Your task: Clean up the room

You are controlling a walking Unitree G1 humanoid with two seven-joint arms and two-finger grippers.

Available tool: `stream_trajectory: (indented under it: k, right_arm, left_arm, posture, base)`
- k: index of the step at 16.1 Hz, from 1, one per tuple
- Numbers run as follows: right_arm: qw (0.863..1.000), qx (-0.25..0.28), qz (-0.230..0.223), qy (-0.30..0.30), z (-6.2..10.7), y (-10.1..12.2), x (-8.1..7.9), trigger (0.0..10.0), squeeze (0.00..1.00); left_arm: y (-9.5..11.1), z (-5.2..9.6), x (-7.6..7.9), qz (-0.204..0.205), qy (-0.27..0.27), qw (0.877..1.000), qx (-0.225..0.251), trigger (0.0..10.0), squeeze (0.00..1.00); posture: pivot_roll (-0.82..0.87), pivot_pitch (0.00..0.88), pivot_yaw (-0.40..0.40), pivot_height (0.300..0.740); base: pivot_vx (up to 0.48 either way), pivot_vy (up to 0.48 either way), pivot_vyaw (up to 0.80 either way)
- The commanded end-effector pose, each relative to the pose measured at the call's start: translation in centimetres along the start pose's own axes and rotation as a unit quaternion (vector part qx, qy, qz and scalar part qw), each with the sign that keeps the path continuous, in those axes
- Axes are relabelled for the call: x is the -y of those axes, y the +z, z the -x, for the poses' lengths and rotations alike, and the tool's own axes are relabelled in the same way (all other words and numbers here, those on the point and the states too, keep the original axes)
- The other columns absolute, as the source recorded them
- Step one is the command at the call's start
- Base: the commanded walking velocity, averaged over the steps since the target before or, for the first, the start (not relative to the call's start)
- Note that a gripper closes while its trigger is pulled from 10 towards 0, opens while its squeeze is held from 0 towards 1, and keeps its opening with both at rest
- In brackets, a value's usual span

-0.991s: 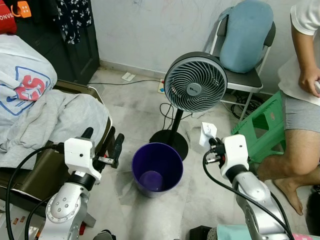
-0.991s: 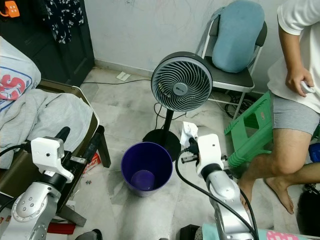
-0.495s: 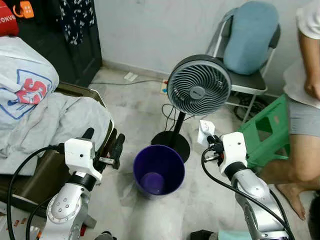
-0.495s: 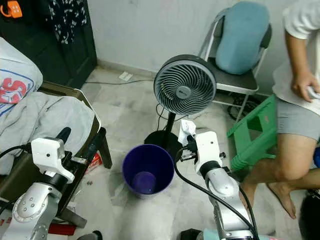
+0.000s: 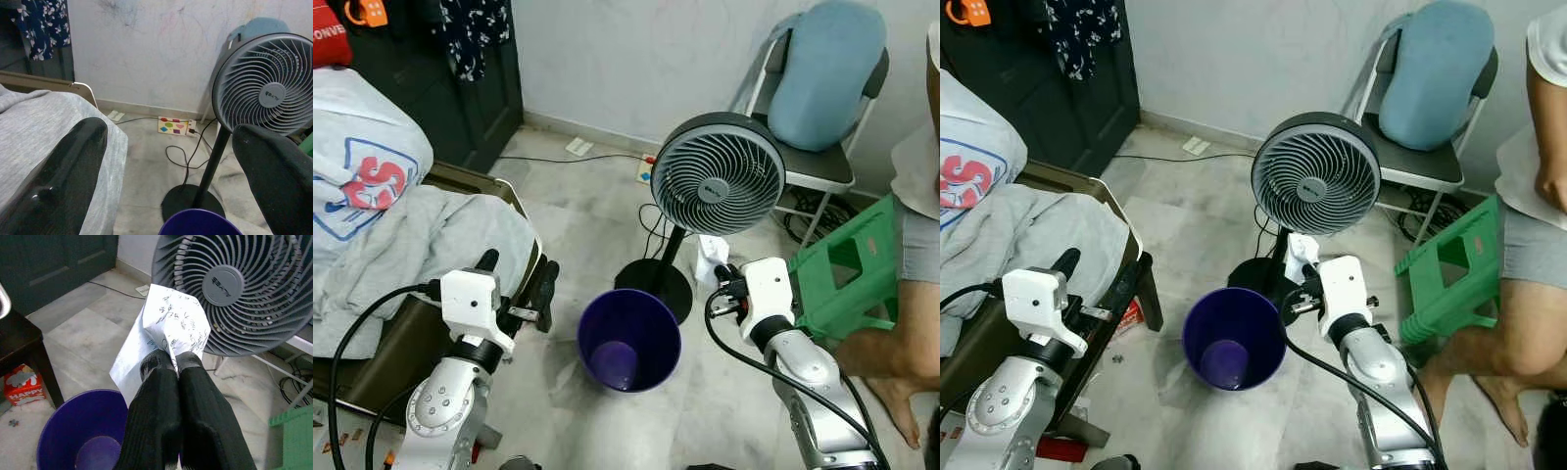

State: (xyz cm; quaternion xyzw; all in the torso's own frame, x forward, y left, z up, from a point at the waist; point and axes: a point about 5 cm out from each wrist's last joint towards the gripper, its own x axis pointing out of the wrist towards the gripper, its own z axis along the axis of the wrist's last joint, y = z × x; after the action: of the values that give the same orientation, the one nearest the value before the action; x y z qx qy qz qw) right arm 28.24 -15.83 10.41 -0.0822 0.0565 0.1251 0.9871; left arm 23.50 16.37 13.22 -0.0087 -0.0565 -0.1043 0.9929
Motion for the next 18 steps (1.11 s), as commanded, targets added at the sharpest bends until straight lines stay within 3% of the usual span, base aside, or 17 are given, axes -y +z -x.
stream_trajectory:
  k: [1,18]
  right_arm:
    - [1.0,-0.001,0.003,-0.002,0.08,-0.02,0.28,10.0,0.0]
    - [1.0,0.001,0.004,0.005,-0.27,0.13,-0.01,10.0,0.0]
  left_arm:
    - [-0.49,0.23,0.32,0.002,-0.005,1.0,-0.012,10.0,0.0]
    - [-0.77,0.18,0.16,-0.004,-0.002,1.0,-0.019,10.0,0.0]
  posture:
    - [0.0,0.163,-0.121,0.74]
    - [0.0,0.16,-0.122,0.74]
  base:
    - [0.274,0.0,0.0]
    - [0.339,0.0,0.0]
